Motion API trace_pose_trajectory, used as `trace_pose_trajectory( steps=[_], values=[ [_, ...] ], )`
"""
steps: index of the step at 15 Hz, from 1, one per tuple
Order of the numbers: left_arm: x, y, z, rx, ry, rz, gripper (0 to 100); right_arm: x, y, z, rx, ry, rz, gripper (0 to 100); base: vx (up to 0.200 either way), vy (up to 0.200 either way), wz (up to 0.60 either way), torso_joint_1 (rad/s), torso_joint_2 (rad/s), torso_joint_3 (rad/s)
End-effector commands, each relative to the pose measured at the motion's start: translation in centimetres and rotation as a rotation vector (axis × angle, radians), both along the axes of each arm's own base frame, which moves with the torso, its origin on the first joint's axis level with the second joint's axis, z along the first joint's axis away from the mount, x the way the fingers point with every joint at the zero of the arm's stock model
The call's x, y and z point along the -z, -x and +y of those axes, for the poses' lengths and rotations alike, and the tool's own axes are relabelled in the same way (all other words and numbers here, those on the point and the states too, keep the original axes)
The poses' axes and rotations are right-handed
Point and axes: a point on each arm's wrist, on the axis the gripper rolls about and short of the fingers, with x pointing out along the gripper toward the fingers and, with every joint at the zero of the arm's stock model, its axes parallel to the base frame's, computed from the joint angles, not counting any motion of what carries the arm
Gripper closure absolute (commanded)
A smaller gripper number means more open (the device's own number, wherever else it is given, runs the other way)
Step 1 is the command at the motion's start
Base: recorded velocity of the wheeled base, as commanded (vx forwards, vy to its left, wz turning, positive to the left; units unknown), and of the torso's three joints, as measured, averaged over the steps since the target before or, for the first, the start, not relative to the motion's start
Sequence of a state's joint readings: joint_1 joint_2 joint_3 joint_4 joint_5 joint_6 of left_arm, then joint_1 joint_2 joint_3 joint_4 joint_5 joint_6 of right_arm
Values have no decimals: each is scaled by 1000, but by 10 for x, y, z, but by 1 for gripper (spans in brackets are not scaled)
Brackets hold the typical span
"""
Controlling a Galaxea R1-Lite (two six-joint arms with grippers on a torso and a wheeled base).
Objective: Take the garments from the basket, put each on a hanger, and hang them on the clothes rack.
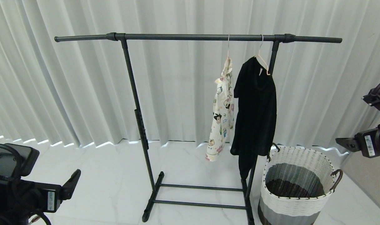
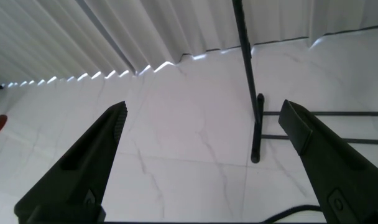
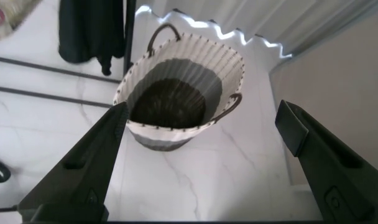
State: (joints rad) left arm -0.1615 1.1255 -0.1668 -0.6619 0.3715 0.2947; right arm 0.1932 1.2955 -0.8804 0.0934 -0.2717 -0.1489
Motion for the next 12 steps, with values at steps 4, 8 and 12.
trace_pose_trajectory(
  steps=[4, 8, 12],
  values=[
    [0, 0, 0, -3, -1, 1, 0, 5, 9, -10, 44, 0, -2, 0, 0, 0, 0, -177, 474, 293],
    [4, 15, 5, -53, 7, -24, 0, 22, 11, -30, 150, -10, -94, 0, 0, 0, 0, -113, 341, 215],
    [10, 59, 18, -271, 0, -163, 0, 65, 56, -65, 433, 21, -168, 0, 0, 0, 0, -5, 23, 15]
  ],
)
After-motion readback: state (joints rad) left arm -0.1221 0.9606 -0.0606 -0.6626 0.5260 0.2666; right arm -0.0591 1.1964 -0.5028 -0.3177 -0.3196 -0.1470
